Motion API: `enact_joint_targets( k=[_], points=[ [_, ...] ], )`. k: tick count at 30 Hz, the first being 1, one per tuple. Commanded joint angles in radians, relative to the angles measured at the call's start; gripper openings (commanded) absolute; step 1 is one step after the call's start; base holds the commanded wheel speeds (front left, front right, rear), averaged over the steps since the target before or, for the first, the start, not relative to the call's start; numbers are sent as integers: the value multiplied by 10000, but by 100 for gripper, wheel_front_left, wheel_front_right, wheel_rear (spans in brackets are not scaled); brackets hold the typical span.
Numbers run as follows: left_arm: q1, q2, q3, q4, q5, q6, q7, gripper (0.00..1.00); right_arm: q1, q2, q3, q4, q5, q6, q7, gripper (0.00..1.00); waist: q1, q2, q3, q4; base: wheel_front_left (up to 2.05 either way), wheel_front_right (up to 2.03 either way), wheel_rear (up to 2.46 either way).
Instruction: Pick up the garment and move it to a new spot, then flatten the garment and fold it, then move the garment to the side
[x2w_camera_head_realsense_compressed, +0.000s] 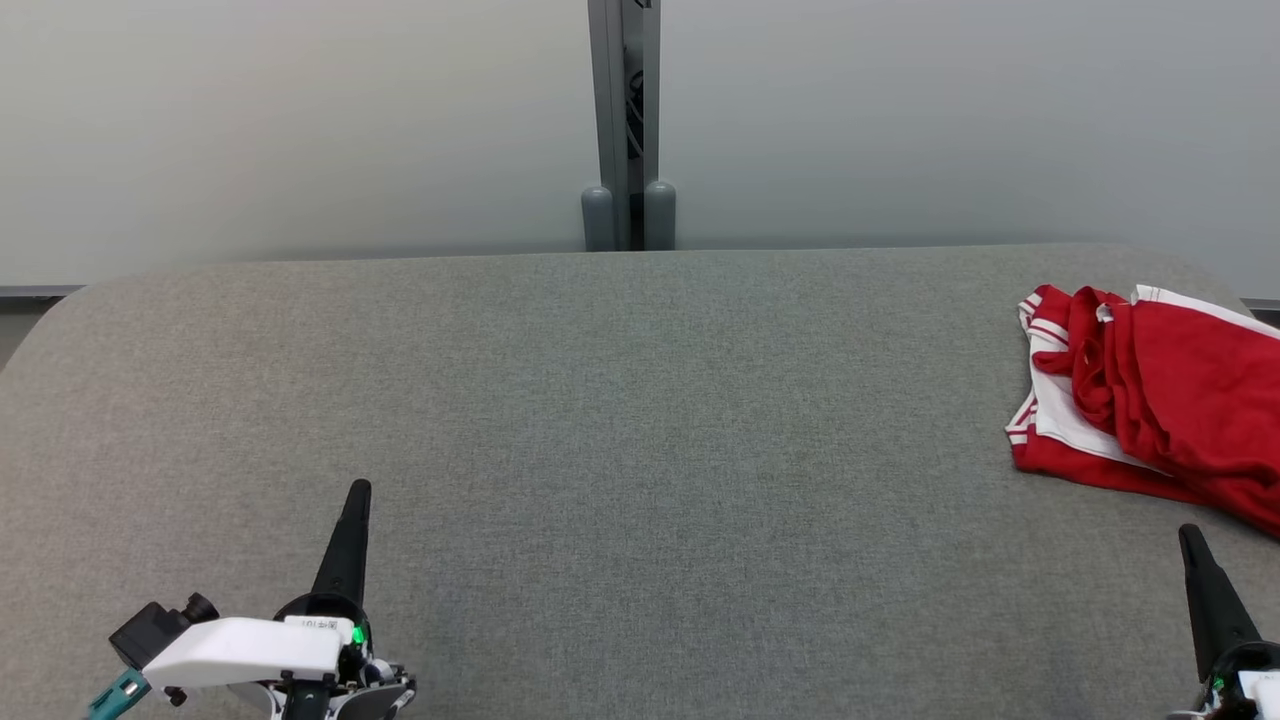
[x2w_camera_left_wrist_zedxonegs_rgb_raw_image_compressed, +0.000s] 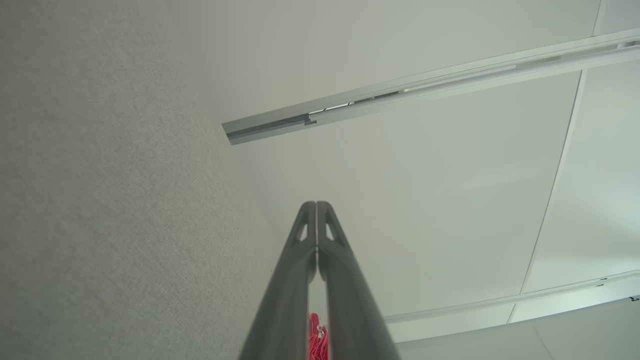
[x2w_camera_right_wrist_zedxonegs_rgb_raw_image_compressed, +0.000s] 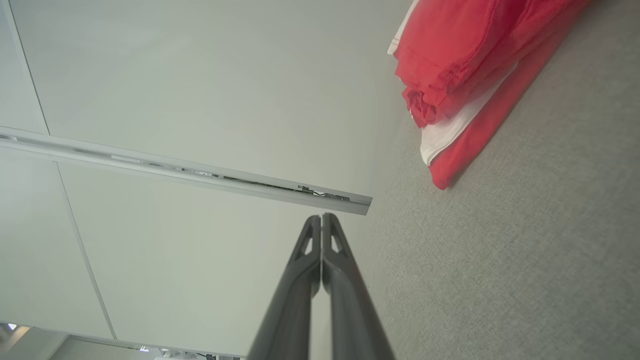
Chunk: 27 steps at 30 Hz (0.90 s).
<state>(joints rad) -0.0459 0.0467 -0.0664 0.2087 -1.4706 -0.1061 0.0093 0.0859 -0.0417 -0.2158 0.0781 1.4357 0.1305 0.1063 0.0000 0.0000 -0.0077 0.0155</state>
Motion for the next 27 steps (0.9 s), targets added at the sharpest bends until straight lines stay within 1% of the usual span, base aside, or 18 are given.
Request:
enact_joint_targets(
  k=[1,20,25,27],
  points=[
    [-190,46,50,-65,-172,-99,60,0,25,-112,-69,-129,247,4,106,0,0,0,5,-9,0,0,0],
    [-300,55,75,-88,-1347,-257,373,0,220,-129,-370,-344,1846,4,536,0,0,0,64,-125,0,0,0],
    [-338,57,81,-94,-1626,-293,438,0,245,-132,-450,-405,2199,4,634,0,0,0,78,-154,0,0,0],
    [-336,57,82,-93,-1602,-286,433,0,234,-131,-448,-403,2169,4,623,0,0,0,79,-156,0,0,0]
  ],
)
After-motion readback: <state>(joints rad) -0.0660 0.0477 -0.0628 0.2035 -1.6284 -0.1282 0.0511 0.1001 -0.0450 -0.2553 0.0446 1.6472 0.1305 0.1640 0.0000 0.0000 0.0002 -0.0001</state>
